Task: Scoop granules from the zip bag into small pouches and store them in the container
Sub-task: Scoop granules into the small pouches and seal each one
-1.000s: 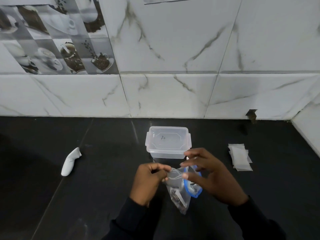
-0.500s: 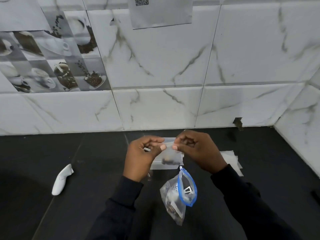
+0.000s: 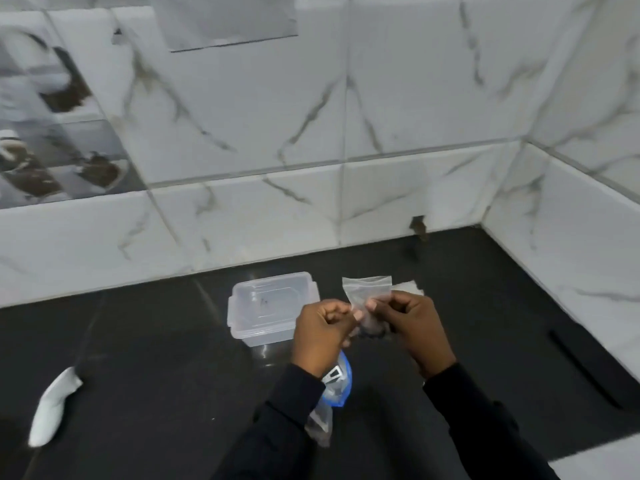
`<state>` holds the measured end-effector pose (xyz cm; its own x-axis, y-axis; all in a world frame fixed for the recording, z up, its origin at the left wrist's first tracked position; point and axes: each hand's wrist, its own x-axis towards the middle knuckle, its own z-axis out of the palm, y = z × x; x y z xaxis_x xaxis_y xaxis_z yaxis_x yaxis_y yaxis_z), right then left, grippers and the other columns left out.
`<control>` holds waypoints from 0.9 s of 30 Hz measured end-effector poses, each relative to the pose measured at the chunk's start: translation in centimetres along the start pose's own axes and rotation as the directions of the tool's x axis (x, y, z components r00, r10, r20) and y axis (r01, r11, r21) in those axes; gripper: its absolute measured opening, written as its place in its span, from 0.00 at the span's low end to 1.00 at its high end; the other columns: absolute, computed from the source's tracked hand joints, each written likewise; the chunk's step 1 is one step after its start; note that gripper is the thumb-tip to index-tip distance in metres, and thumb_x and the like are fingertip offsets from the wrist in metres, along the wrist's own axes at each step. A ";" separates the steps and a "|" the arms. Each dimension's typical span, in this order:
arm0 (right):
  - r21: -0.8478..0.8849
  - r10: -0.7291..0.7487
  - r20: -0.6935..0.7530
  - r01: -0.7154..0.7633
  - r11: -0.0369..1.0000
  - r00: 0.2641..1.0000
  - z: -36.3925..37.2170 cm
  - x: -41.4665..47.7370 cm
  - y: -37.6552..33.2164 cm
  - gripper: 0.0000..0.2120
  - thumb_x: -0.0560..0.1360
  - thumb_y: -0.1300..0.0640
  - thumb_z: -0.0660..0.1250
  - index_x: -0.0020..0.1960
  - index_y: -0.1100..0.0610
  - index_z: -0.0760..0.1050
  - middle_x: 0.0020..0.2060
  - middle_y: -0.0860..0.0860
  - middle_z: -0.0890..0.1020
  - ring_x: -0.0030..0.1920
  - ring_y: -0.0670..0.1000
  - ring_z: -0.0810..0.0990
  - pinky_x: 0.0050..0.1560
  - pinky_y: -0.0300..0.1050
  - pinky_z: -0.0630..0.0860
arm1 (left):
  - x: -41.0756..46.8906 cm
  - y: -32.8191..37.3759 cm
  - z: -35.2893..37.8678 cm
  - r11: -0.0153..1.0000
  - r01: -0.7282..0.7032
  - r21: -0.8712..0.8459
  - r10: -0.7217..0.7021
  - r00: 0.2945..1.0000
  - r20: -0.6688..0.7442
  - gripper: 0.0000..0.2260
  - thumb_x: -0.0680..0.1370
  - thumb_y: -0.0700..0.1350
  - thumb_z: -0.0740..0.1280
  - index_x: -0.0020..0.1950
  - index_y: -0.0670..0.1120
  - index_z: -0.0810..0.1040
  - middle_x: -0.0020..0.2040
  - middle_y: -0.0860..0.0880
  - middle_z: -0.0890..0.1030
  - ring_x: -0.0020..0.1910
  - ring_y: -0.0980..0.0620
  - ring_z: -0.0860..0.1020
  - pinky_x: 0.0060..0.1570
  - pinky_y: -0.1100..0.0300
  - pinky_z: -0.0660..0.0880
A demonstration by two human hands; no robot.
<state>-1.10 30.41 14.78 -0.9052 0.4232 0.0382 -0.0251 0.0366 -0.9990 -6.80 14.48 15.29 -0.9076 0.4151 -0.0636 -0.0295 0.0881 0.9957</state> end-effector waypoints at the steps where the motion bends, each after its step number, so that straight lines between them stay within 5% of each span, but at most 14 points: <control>1: 0.004 0.036 -0.052 -0.036 0.999 0.998 -1.6 -0.4 0.9 0.04 0.74 0.64 0.73 0.44 0.66 0.84 0.39 0.60 0.86 0.39 0.50 0.82 0.40 0.44 0.77 | 0.6 -1.0 1.7 0.999 0.024 0.020 -0.024 1.000 0.002 0.06 0.74 0.38 0.74 0.38 0.40 0.83 0.30 0.47 0.81 0.28 0.52 0.75 0.29 0.60 0.72; 6: -0.050 0.221 -0.250 -0.241 0.969 0.943 -10.4 -2.3 6.4 0.06 0.76 0.61 0.72 0.43 0.65 0.83 0.38 0.65 0.85 0.35 0.55 0.81 0.36 0.48 0.77 | 3.8 -6.2 9.9 0.968 0.159 0.195 -0.185 0.975 0.120 0.06 0.68 0.50 0.75 0.32 0.51 0.84 0.30 0.49 0.84 0.30 0.53 0.79 0.37 0.54 0.78; 12: -0.089 0.450 -0.440 -0.536 0.839 0.777 -15.2 -4.4 13.2 0.08 0.74 0.63 0.73 0.40 0.69 0.82 0.29 0.57 0.82 0.28 0.49 0.78 0.27 0.38 0.75 | 4.8 -12.3 17.1 0.827 0.358 0.433 -0.459 0.875 0.155 0.07 0.69 0.44 0.76 0.31 0.48 0.85 0.35 0.48 0.86 0.39 0.49 0.84 0.48 0.52 0.83; 15: -0.083 0.515 -0.471 -0.617 0.783 0.716 -16.2 -4.6 15.5 0.08 0.74 0.64 0.73 0.41 0.69 0.81 0.29 0.56 0.83 0.27 0.48 0.79 0.29 0.39 0.76 | 4.7 -13.8 18.6 0.782 0.321 0.534 -0.458 0.877 0.143 0.06 0.70 0.46 0.74 0.37 0.44 0.86 0.40 0.47 0.87 0.44 0.48 0.85 0.48 0.57 0.82; 20: -0.142 0.533 -0.519 -0.683 0.717 0.668 -16.9 -4.6 16.1 0.07 0.72 0.60 0.74 0.38 0.62 0.82 0.33 0.59 0.86 0.31 0.49 0.82 0.35 0.43 0.80 | 4.7 -14.8 19.5 0.743 0.279 0.608 -0.425 0.899 0.108 0.14 0.69 0.50 0.75 0.29 0.47 0.76 0.37 0.47 0.85 0.41 0.48 0.83 0.45 0.57 0.80; 24: -0.298 0.398 -0.587 -0.645 0.704 0.705 -17.2 -2.6 14.3 0.04 0.72 0.55 0.73 0.40 0.53 0.80 0.39 0.48 0.83 0.43 0.48 0.81 0.47 0.45 0.79 | 6.1 -13.5 18.8 0.797 0.352 0.492 -0.389 0.921 -0.029 0.13 0.69 0.54 0.75 0.35 0.47 0.77 0.39 0.48 0.83 0.43 0.47 0.82 0.48 0.56 0.79; 27: -0.384 0.267 -0.499 -0.487 0.785 0.825 -16.2 1.6 12.9 0.06 0.72 0.53 0.75 0.41 0.55 0.81 0.37 0.47 0.83 0.40 0.45 0.81 0.42 0.38 0.74 | 8.9 -12.6 17.8 0.846 0.402 0.349 -0.368 0.916 -0.163 0.11 0.71 0.49 0.75 0.47 0.46 0.80 0.47 0.45 0.84 0.50 0.45 0.82 0.56 0.53 0.78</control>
<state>4.04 46.20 2.32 -0.5416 0.8102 -0.2240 0.5839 0.1709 -0.7937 -7.07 33.16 1.00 -0.8883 0.2001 -0.4134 -0.2436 0.5577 0.7935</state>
